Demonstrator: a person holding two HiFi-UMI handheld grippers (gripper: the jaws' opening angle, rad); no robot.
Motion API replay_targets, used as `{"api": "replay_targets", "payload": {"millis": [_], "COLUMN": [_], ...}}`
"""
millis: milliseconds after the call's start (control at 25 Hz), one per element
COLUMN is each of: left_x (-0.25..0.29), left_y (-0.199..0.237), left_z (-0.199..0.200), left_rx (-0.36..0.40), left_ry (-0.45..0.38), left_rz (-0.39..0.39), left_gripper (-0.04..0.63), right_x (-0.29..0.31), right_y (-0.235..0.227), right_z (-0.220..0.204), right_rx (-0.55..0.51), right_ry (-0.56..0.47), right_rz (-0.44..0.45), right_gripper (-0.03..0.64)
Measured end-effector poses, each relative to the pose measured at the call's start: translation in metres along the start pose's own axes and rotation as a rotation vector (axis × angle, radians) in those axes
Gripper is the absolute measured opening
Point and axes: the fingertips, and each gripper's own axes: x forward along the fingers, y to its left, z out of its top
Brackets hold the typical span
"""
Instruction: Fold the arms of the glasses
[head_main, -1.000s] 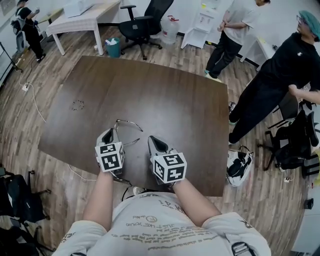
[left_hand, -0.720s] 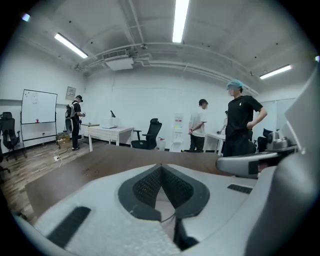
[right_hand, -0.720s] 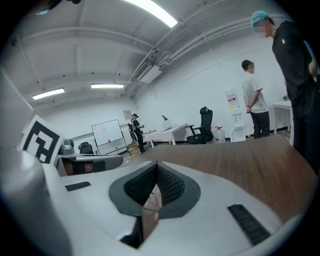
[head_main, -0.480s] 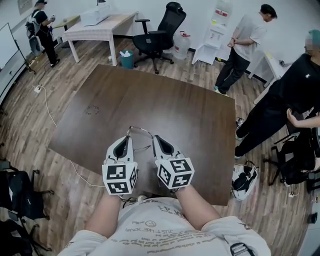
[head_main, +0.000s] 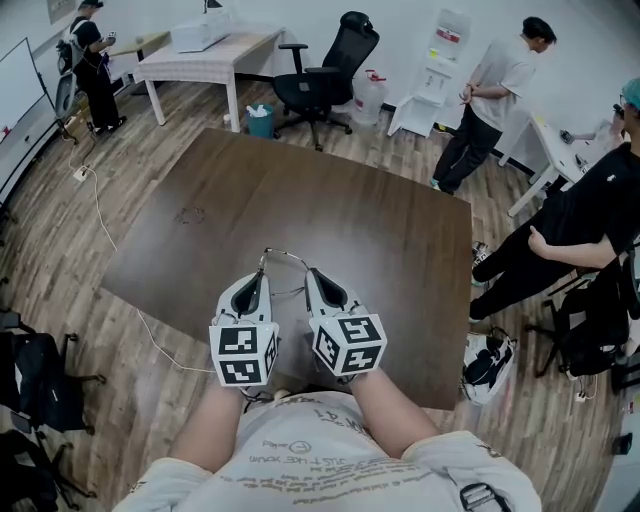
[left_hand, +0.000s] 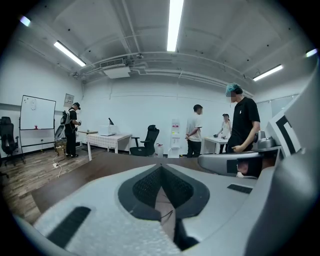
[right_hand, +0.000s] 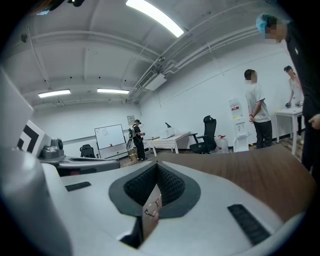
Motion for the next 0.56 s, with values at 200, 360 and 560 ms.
{"api": "replay_targets", "payload": {"millis": [200,360,560], "left_x": [-0.005,-0.007,-0.007], "left_y": [0.002,0.003,0.007], "left_z": [-0.002,-0.003,-0.008], "left_rx": [0.001,0.004,0.008], "left_ry": [0.002,0.006,0.021], "left_rz": [0.003,0.005,0.000], "left_gripper": [0.014,0.014,0.014], "right_x": [-0.002,-0.004,-0.001], "right_y": [0.006,0.007,0.013], "right_z": [0.000,-0.001,-0.003], "right_rx": [-0.001,0.001,-0.002], "right_ry": [0.000,0.004,0.008], "right_rz": [0.004,0.008,0.015], "right_gripper": [0.012,0.012,0.012]}}
